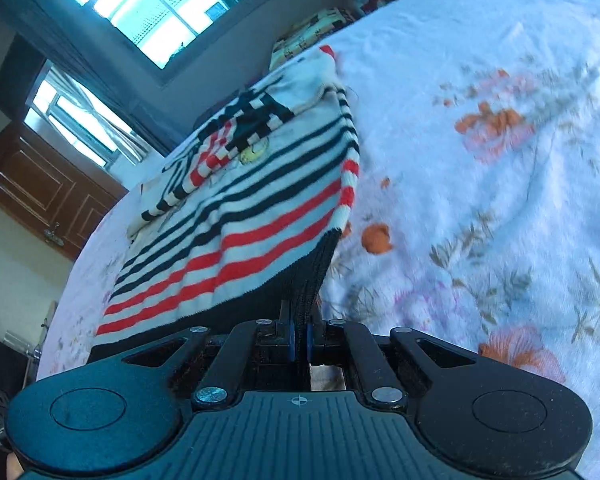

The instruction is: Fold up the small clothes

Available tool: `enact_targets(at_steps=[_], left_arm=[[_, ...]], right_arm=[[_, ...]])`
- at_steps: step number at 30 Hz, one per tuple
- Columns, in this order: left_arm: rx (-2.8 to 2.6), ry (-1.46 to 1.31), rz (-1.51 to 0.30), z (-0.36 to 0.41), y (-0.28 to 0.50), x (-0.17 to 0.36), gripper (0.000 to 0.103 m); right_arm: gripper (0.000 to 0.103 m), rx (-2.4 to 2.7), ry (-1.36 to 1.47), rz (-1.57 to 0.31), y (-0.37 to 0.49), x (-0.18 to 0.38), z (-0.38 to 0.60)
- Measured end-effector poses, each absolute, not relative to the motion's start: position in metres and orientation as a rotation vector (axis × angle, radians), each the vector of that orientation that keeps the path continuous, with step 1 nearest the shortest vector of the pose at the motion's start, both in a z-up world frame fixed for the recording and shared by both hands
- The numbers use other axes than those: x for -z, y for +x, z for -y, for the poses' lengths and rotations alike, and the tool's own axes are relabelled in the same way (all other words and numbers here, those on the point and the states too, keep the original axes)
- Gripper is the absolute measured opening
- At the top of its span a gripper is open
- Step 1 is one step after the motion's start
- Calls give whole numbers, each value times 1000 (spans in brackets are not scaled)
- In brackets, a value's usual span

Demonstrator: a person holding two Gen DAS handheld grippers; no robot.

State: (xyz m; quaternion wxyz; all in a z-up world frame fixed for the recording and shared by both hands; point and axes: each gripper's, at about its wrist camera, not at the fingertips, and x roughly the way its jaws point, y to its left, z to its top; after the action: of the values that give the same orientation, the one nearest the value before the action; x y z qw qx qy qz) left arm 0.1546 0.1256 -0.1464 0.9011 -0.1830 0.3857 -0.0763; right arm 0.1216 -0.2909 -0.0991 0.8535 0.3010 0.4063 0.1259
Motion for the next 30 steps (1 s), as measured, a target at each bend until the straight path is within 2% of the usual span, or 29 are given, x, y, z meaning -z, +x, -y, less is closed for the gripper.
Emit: enact_targets(at_steps=[8,15,23,30], left_arm=[[215,-645,-665,-152,166,105,5],[210,-694,-614,-153,225,74,5],[154,-769,-639,-161,309,86,5],[124,-719,-688,-160,400,97,5]], right_arm=[[4,-297,675,-724,139,48,296],[4,-321,686,-660,204,8,295],[4,-315,710,-697,308,9,296],[4,-310,795,-750,403,42,307]])
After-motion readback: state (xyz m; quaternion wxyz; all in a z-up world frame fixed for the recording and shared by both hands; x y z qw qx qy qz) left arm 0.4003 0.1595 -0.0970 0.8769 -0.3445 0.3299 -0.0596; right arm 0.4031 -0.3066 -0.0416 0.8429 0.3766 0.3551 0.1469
